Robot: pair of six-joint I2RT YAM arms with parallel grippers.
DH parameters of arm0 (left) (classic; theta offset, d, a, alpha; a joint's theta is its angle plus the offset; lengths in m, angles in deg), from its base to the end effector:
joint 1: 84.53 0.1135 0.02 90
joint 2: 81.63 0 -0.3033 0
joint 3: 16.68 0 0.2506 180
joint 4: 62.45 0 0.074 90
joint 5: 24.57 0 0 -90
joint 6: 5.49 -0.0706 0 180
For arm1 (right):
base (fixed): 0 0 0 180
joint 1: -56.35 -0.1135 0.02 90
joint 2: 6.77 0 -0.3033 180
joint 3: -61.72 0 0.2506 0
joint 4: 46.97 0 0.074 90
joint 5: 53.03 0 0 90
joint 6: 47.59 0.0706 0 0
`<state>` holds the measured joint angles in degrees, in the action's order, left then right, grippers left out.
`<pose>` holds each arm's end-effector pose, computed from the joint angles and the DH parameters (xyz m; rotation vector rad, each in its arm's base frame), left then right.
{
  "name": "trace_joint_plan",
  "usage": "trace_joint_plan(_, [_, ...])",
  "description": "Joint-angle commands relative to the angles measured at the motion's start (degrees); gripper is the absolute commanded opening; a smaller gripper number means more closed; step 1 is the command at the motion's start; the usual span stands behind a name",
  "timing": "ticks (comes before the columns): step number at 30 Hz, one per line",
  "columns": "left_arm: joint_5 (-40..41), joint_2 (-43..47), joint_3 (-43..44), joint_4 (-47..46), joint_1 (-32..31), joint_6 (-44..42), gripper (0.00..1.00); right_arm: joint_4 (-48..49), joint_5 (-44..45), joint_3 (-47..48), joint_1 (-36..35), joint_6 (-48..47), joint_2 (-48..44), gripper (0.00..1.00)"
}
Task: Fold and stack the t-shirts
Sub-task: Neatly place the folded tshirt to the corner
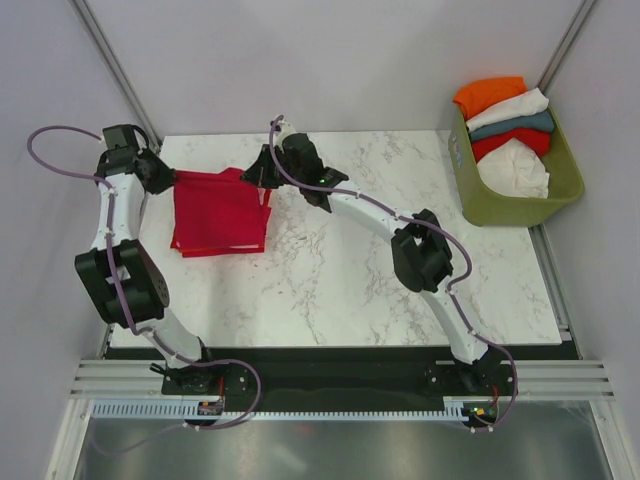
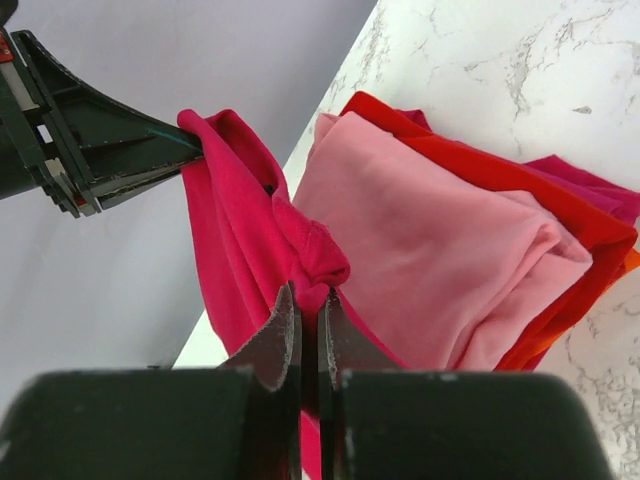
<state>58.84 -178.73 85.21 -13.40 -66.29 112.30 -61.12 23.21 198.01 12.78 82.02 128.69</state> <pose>0.3924 0.1208 0.3348 -0.8649 2.1820 -0.2170 0.4416 0.4433 0.2970 -0.2561 1.9638 1.2129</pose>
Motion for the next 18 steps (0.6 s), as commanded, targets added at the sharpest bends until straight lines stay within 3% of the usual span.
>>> trace_joint_plan(1, [3.69,-3.26,4.6,-8.48,1.62,0.77,0.02,3.54,-0.56,3.42,2.88,0.81,1.65,0.0])
trace_joint_plan(8, [-2.19,-10.12,7.15,-13.57,1.62,2.09,0.02,6.62,-0.31,5.36,4.2,0.2,5.52,0.01])
trace_joint_plan(9, [-3.68,-10.91,8.46,-13.67,1.62,2.18,0.02,6.97,0.39,5.36,4.28,-0.06,5.95,0.05])
trace_joint_plan(10, [-4.13,-12.57,9.08,-13.67,1.71,2.27,0.03,7.58,0.75,5.27,4.46,-0.15,6.13,0.24])
trace_joint_plan(11, [-4.48,-13.2,9.7,-13.67,1.62,2.35,0.08,7.68,1.1,5.36,4.63,-0.41,6.39,0.38])
trace_joint_plan(12, [-5.44,-13.64,10.23,-13.49,1.62,2.44,0.36,7.68,1.62,5.36,4.72,-0.59,6.57,0.5])
trace_joint_plan(13, [-5.97,-13.64,10.23,-13.49,1.62,2.44,0.53,7.59,1.8,5.01,4.9,-0.68,6.49,0.63])
trace_joint_plan(14, [-6.07,-13.38,10.06,-13.49,1.62,2.62,0.61,7.5,1.72,4.84,5.07,-1.03,6.4,0.65])
trace_joint_plan(15, [-5.63,-12.68,9.01,-13.75,1.71,2.88,0.66,7.33,1.89,4.49,5.08,-1.12,5.44,0.67])
trace_joint_plan(18, [-5.54,-9.35,6.47,-14.46,1.62,2.53,0.68,6.71,2.86,1.24,5.16,-2.78,1.76,0.7])
